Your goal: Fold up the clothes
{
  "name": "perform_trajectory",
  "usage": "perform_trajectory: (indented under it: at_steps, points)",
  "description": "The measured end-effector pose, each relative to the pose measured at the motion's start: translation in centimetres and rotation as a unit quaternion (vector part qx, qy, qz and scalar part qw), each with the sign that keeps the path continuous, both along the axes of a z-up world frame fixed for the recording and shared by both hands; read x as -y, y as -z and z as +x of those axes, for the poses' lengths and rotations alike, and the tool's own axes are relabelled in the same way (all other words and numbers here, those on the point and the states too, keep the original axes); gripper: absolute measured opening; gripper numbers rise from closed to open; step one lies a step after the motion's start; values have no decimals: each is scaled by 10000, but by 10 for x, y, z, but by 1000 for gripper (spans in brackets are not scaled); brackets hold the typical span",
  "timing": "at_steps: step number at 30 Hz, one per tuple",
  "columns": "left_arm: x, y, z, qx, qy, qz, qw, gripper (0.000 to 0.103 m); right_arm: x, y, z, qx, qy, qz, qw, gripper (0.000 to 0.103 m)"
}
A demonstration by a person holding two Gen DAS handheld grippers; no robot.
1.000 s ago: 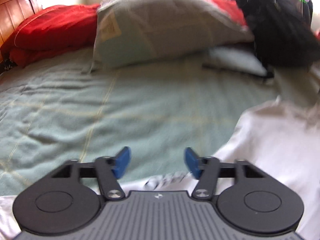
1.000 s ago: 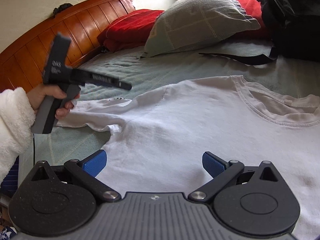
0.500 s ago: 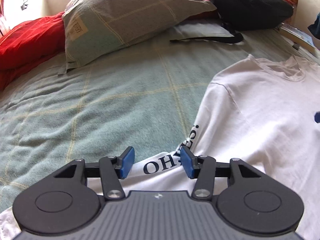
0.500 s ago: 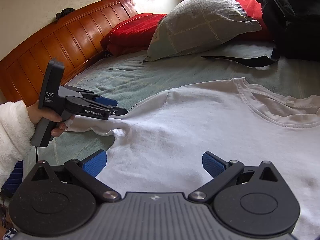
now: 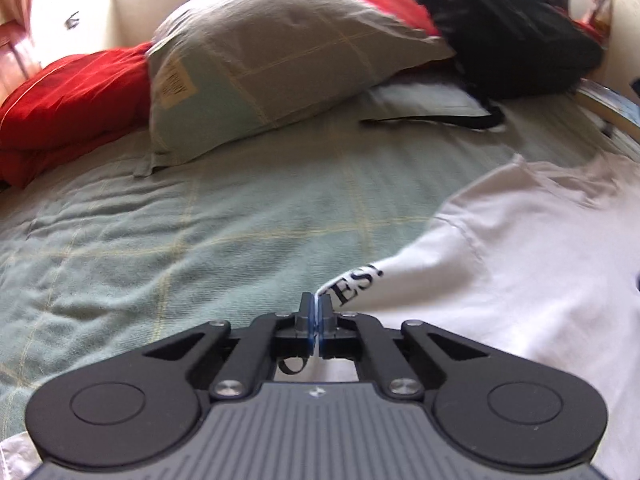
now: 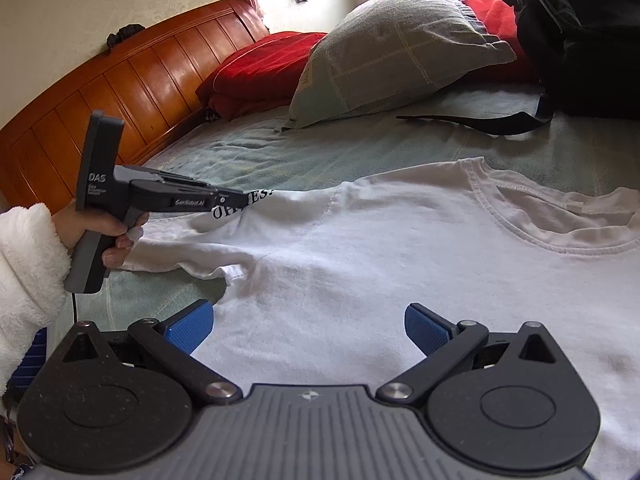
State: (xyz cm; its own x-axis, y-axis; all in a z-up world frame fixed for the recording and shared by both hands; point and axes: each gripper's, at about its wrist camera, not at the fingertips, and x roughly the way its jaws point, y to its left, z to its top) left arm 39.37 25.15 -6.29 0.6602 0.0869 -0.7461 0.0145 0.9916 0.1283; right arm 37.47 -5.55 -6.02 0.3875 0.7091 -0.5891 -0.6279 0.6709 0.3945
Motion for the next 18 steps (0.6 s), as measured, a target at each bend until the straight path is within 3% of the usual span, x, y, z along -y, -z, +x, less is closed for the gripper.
perform_trajectory:
  at_steps: [5, 7, 11, 18]
  points:
    - [-3, -8, 6, 190, -460, -59, 9987, 6, 2, -1, 0, 10, 21, 40, 10000, 103]
    - [10, -17, 5, 314, -135, -123, 9993, 8, 2, -1, 0, 16, 33, 70, 10000, 103]
    - [33, -16, 16, 325, 326, -148, 9988, 26, 1, 0, 1, -18, 47, 39, 10000, 103]
    - [53, 5, 40, 15, 634, -206, 9978, 30, 3, -3, 0, 34, 57, 117, 9999, 103]
